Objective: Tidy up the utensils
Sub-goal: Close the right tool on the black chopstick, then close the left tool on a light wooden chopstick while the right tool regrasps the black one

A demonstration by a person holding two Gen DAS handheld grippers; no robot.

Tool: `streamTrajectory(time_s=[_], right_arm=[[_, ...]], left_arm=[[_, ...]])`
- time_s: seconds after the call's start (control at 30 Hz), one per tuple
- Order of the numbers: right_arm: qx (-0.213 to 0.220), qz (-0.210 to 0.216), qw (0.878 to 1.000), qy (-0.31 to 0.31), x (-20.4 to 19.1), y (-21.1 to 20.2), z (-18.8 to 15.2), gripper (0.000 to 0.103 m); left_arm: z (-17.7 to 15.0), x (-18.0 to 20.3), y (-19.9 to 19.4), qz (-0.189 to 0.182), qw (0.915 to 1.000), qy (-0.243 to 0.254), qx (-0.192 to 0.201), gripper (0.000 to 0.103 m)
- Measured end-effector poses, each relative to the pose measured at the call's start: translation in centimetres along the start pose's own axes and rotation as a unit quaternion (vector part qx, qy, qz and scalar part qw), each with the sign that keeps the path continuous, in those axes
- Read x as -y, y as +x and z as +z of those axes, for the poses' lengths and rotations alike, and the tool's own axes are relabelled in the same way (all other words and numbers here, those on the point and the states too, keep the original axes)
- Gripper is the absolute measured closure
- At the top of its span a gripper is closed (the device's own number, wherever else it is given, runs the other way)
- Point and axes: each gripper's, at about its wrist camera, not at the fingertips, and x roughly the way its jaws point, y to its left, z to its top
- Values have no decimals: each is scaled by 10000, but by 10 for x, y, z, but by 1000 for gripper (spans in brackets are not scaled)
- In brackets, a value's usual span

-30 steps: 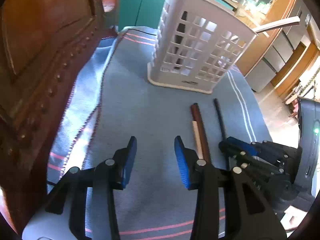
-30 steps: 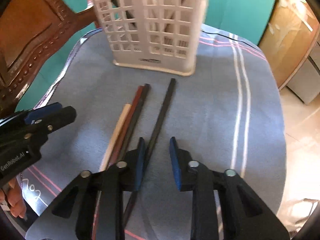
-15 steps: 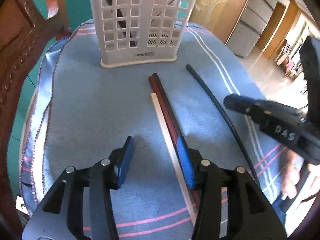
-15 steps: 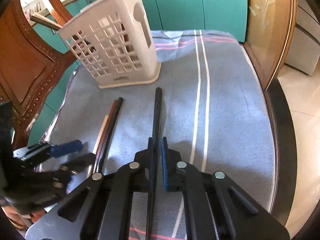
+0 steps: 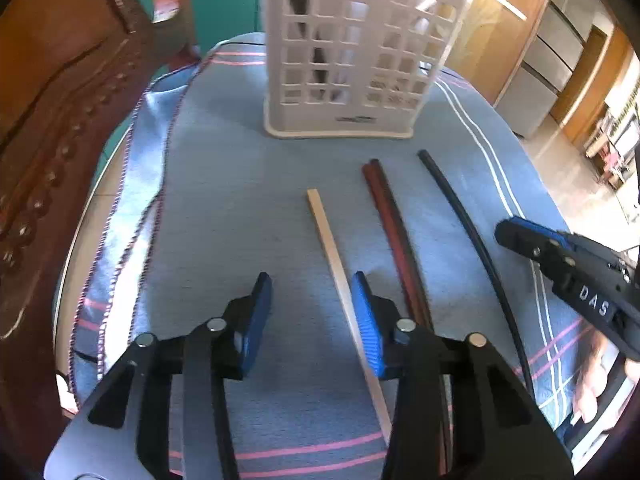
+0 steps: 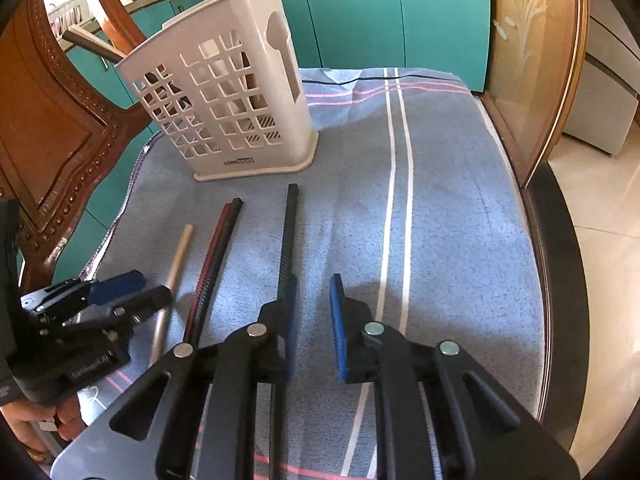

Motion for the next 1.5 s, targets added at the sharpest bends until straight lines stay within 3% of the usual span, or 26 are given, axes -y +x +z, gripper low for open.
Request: streamTrajectory(time_s=[0.27, 0.3, 0.43, 0.53, 0.77, 0.83, 0.9, 1.03, 1.07, 1.1, 1.13, 1.27, 1.4, 1.5], right_arm=[[-89, -143, 9992, -360, -14, 7, -4, 87], [-91, -134, 9992, -375, -15, 7, -5, 87], [-126, -26, 9989, -445, -17, 8, -6, 100], [-118, 39, 9988, -481, -18, 7, -7, 102], [13, 170, 9987, -475, -19, 3, -5, 99], [5, 130, 9987, -489, -19, 3, -6, 81], [-23, 46, 9986, -532, -22, 5, -6, 73], [-168, -137, 9976, -651, -25, 13, -9, 75], [-184, -110, 9975, -671, -26, 14, -10, 80], [-211, -77, 9974, -683, -26, 14, -11, 94], [-209, -70, 9974, -687, -26, 13, -11, 95], [-248, 49, 9979, -593, -24, 8, -14, 96], [-212, 329, 9983, -430, -20, 1, -17, 96], [-186, 421, 9984, -316, -19, 0, -11, 89]], left_arm=[[-2, -2, -6, -91, 10000, 28, 27, 81], [-2, -2, -7, -137, 9999, 36, 28, 87], [-1, 4, -4, -155, 9998, 73, 42, 95], [0, 0, -5, -154, 9999, -17, 73, 97], [-1, -5, -7, -188, 9998, -74, 25, 97], [-1, -4, -5, -162, 9999, -52, -11, 88], [0, -1, -1, -171, 9998, -28, -88, 84], [-1, 9, 2, -88, 9997, 222, -57, 85], [-2, 11, 2, -155, 9995, 260, -66, 88], [-2, 13, 2, -247, 9992, 288, -82, 91], [-4, 15, 1, -356, 9987, 346, -92, 91], [-8, 20, -1, -411, 9980, 482, -86, 92], [-2, 14, -1, -409, 9989, 212, -17, 92], [2, 2, 1, -416, 9991, -72, -106, 81]])
